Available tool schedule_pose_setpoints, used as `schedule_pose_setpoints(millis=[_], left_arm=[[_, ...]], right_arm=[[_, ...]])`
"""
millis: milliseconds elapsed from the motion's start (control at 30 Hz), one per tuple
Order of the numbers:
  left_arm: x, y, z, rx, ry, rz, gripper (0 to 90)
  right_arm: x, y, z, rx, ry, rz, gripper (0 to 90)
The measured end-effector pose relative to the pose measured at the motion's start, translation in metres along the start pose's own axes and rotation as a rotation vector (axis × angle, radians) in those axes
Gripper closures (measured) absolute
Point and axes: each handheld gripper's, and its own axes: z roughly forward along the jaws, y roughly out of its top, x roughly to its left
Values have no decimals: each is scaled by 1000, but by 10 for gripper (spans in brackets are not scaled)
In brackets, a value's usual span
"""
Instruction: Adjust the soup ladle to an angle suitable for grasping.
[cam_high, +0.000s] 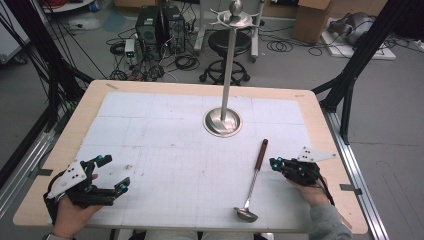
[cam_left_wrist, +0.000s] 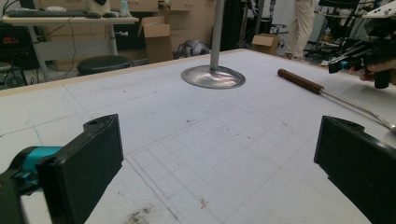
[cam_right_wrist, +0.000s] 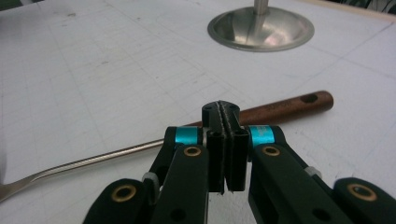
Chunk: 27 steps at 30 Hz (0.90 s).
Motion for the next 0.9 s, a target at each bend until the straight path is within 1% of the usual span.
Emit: schedule_pose_setpoints(millis=[33,67,233,300,333,433,500,633,733,900], left_arm=[[0,0,-1,0,1,4,18],[-1,0,-1,-3,1,-1,18],[-3,-1,-3,5,6,8,18],[-4,-1,-3,10,9,13,18],[-5,-1,-3,11,8,17,18],[-6,-2,-3,18,8,14,18],[-6,-2,-4,21,7,16,18],[-6,-3,-5,26,14,12,18],[-6,-3,-6,23,13,10,18],[-6,-4,-7,29,17,10,18]], right_arm=[[-1,0,1,9,-5,5,896],[-2,-1,2,19,-7,6,896],[-5,-1,6,27,-13,6,896],[-6,0,9,38,-14,7,897],[-8,1,11,38,-14,31,897],[-10,2,13,52,-22,43,897],[-10,3,15,71,-27,40,898],[-9,5,22,119,-32,-8,898],[-7,6,27,162,-32,-34,899],[-5,7,31,206,-26,-54,898]])
